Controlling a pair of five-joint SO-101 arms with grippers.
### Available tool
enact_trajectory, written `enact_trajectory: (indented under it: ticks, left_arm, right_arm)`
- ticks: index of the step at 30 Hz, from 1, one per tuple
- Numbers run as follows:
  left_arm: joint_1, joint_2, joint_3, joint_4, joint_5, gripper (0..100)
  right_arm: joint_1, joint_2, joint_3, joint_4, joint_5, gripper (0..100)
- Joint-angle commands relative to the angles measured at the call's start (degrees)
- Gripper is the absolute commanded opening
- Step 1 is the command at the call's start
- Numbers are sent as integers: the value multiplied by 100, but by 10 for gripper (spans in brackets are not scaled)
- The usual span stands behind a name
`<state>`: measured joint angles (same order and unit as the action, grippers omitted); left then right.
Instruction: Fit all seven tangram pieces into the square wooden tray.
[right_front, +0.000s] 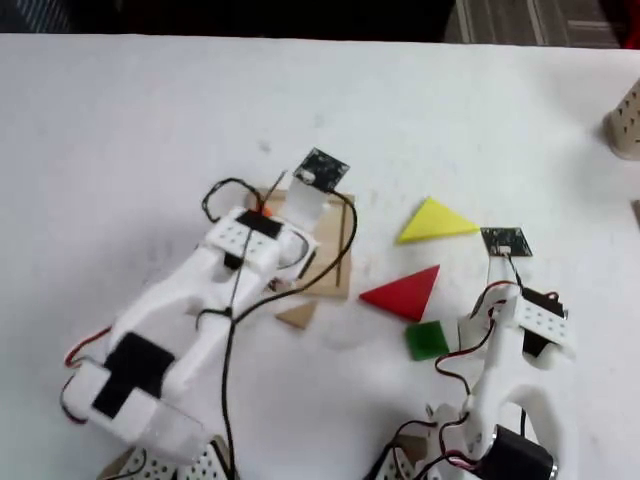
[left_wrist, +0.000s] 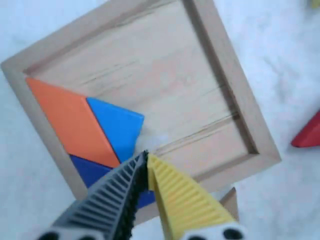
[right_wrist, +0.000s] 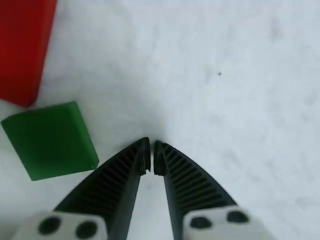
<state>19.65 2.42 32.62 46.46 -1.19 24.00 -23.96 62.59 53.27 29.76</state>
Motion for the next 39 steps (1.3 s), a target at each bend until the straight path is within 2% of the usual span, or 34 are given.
enact_trajectory:
  ticks: [1, 6, 9, 15, 17, 20, 22, 25, 29, 32, 35, 39]
  left_arm:
    - [-127, -884, 193, -53, 18, 26]
    - [-936, -1209, 475, -791, 18, 26]
    - [-1288, -1262, 519, -835, 26, 26]
    - [-453, -1270, 519, 387, -18, 27]
    - [-198, -1270, 519, 642, -396, 27]
    - [-242, -1270, 519, 703, -1073, 26]
    - [-567, -1279, 475, 651, -1196, 27]
    - [-1305, -1279, 466, 185, -993, 27]
    - [-2246, -1270, 492, -527, -352, 27]
    - [-2580, -1235, 519, -844, 255, 27]
    - [-2677, -1226, 519, -888, 466, 27]
    - [-2774, -1226, 589, -1099, 299, 27]
  right_arm:
    - [-198, -163, -18, -84, 70, 21]
    - [-207, -163, -18, -84, 53, 21]
    - [-207, -154, -18, -84, 44, 21]
    - [-207, -154, -9, -84, 53, 21]
    - [-180, -154, -9, -84, 62, 21]
    - [-180, -154, -9, -84, 70, 21]
    - [-189, -154, -9, -84, 70, 21]
    - [-207, -154, -9, -84, 70, 21]
    - [-207, -154, -9, -75, 70, 21]
    - [-251, -215, -9, -40, 70, 21]
    - [-822, -321, -44, 4, 79, 21]
    - [-2466, -866, -62, 541, 79, 21]
